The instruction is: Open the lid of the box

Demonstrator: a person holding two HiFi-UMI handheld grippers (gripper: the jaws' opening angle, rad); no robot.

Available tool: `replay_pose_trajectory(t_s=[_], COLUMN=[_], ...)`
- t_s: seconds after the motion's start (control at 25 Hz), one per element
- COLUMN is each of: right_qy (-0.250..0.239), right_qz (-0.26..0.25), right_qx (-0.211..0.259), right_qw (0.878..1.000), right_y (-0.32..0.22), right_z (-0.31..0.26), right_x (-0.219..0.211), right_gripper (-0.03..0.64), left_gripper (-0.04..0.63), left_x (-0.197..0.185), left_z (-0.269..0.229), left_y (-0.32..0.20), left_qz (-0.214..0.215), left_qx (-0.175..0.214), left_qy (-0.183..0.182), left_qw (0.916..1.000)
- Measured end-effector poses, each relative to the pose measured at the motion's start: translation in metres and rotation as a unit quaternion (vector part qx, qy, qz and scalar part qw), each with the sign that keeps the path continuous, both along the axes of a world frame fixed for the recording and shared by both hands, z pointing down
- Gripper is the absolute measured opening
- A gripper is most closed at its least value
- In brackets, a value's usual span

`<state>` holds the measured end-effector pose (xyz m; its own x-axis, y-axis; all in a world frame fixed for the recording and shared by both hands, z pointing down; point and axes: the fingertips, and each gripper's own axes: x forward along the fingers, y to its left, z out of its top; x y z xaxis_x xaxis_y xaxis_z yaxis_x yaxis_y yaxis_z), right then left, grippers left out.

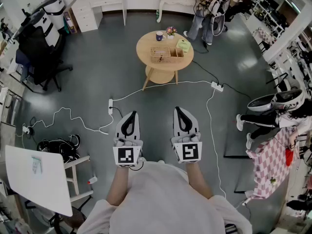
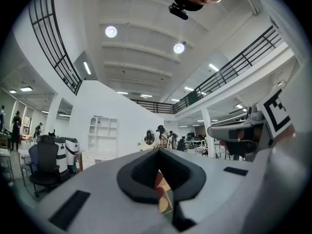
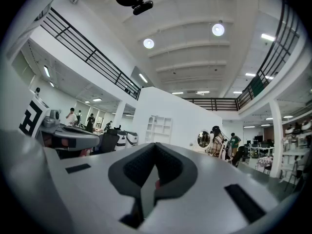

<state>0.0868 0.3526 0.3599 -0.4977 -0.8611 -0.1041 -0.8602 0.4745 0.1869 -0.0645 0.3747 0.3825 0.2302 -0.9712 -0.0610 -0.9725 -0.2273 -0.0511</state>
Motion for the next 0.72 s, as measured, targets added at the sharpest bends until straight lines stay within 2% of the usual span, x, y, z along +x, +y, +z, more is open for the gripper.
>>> replay_pose_trajectory(t_s=[0.44, 0.72], right_qy=[0.030, 0.009], right_qz=[0.015, 0.008], right_qx=[-0.003, -0.003], right_qw=[0.999, 1.000], right_y=[-0.005, -0.059], right_z=[0.016, 0.021], right_x=[-0.017, -0.026], right_gripper=[-0.006, -0.006], left_gripper=[-0.005, -0.005], left_x=[-0.016, -0.024], left_z=[0.008, 0.028], left_y=[-0.018, -0.061], left_qz=[0.029, 0.018], left_qx=[-0.001, -0.014], left_qy=[0.029, 0.029], left_qw=[0.9991, 0.9993])
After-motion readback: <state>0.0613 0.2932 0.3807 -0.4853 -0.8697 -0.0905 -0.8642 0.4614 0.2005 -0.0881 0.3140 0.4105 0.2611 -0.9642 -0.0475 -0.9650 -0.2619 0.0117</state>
